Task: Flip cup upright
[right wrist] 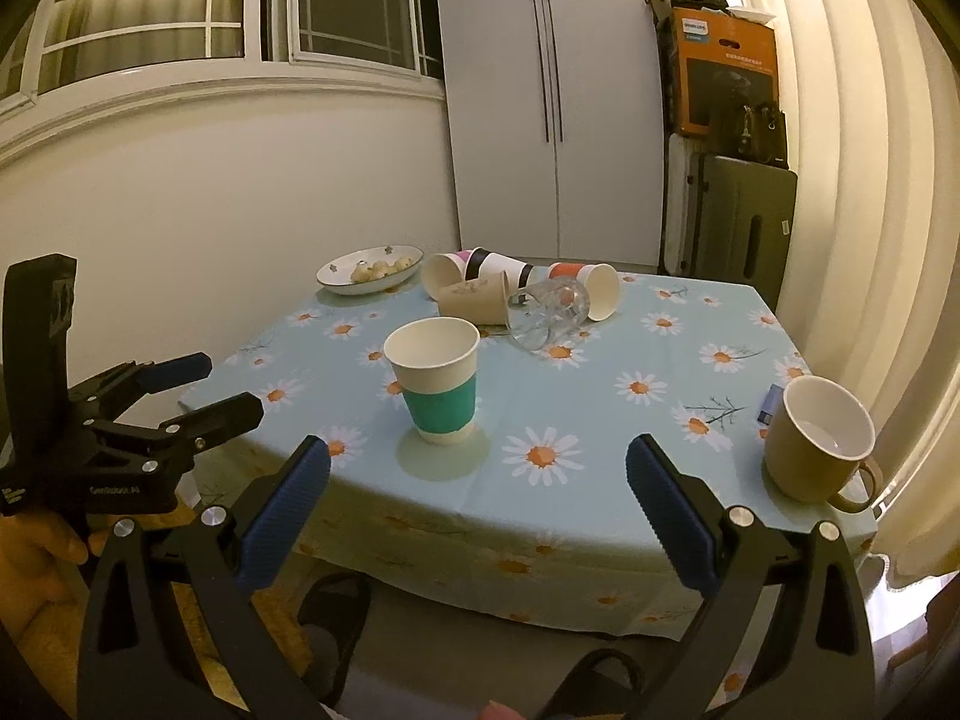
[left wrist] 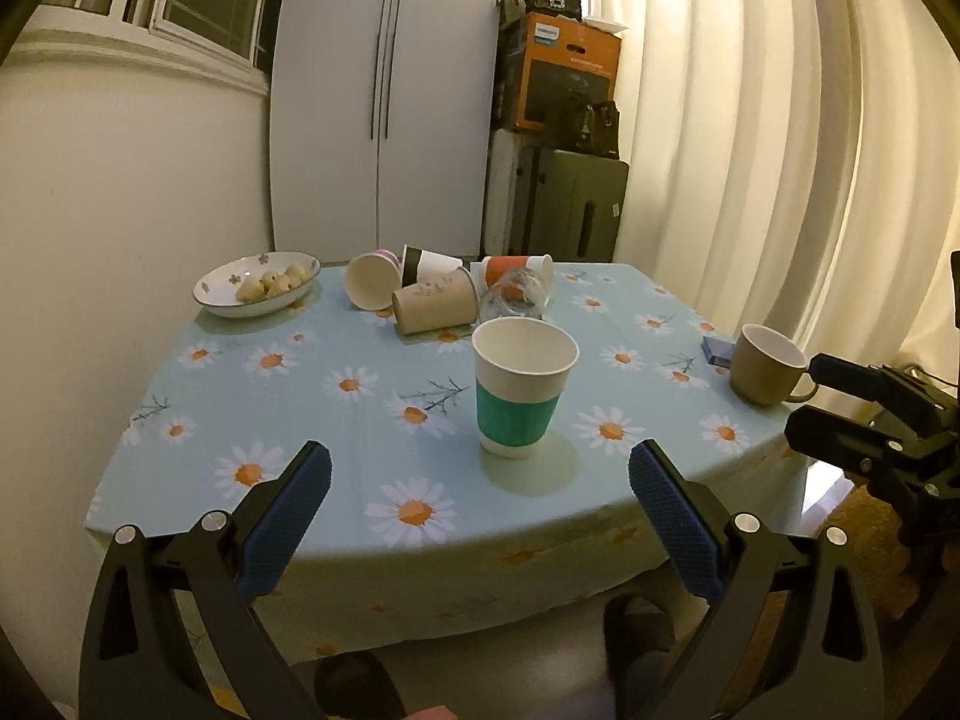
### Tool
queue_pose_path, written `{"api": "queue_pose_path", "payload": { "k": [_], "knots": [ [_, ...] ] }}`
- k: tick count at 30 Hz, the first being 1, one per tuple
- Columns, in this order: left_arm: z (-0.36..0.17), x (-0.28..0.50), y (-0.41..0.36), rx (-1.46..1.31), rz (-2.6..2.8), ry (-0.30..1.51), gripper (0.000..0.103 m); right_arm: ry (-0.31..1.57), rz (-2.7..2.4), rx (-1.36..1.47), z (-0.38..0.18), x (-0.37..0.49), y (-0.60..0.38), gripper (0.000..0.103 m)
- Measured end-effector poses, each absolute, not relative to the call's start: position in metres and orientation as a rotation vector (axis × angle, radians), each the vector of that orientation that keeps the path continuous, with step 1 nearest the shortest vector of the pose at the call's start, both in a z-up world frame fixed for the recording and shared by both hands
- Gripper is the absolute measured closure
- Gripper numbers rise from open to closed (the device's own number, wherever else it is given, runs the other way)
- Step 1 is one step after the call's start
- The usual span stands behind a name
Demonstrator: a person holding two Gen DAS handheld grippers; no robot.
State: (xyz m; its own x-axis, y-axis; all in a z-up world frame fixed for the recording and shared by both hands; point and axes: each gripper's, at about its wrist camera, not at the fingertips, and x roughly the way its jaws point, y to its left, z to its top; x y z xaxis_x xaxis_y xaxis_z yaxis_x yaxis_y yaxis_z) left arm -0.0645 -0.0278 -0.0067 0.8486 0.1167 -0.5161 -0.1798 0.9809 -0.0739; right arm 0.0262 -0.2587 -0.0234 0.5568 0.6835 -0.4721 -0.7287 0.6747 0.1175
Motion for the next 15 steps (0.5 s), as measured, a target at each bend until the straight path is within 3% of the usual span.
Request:
{"api": "queue_pose_path", "payload": {
  "k": [15],
  "knots": [
    [-0.0081,-0.0644,-0.0285,-0.127,0.147,0.543,0.006,0.513,0.830,-0.126,-0.0254,0.0257,-0.2537,0.005]
  ]
}}
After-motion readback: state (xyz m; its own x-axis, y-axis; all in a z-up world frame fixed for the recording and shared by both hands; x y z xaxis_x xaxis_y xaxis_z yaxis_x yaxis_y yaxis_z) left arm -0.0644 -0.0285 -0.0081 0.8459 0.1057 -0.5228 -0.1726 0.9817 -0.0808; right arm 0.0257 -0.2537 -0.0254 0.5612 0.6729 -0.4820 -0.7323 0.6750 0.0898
